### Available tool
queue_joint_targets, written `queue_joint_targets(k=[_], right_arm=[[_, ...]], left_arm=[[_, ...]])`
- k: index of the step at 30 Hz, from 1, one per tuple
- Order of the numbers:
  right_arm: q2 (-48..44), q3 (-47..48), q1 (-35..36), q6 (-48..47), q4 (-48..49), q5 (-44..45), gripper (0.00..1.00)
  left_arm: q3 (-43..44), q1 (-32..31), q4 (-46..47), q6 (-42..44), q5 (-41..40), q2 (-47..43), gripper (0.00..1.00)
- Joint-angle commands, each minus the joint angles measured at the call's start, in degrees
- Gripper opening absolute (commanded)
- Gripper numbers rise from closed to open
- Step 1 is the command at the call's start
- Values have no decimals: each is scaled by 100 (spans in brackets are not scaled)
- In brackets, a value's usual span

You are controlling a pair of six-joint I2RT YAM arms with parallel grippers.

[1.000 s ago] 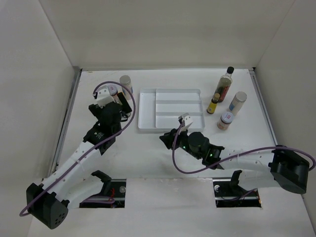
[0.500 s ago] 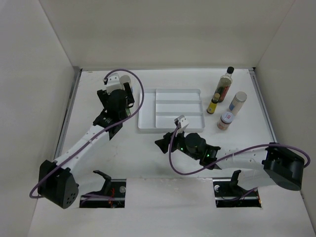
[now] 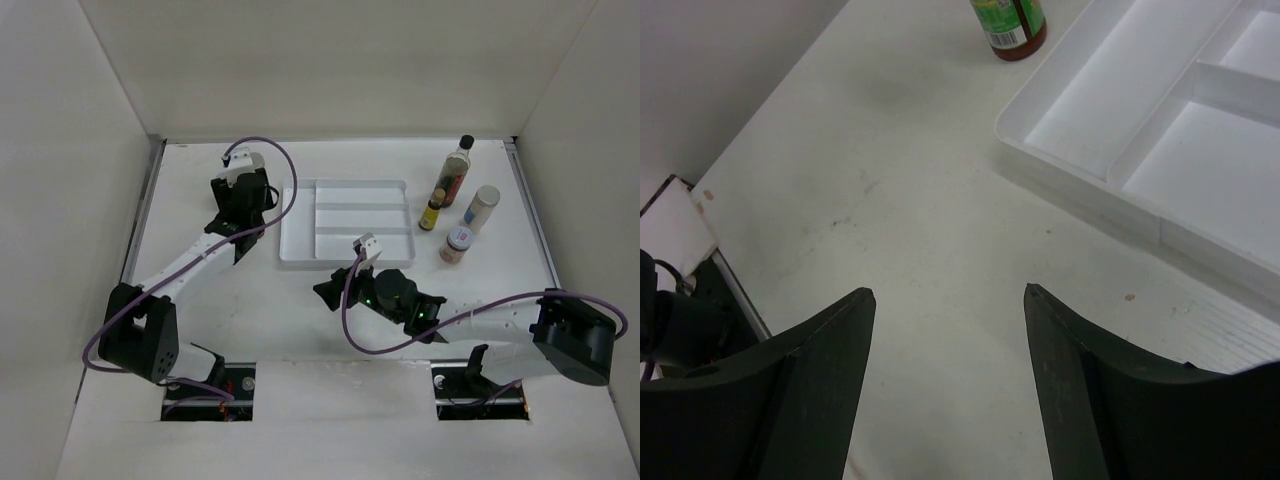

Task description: Organize the condiment bottles

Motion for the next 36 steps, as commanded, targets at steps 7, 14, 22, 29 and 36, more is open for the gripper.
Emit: queue_joint_targets(k=[7,14,22,29,36], right_arm=[[129,194,-58,-42,316,-102,68],[94,194,-111,-24,290,-119,68],[-82,54,-216,90,377,-76,70],[-302,-122,-418,231,457,65,74],[-442,-210,-621,301,395,179,74]], left_arm=[[359,206,687,-56,250,287,42],[324,127,608,-21,65,-151,21],[947,-22,336,49,-32,-891,18],[1948,-628,537,93,135,-189,18],[3108,-673,828,128,425,1199,17]])
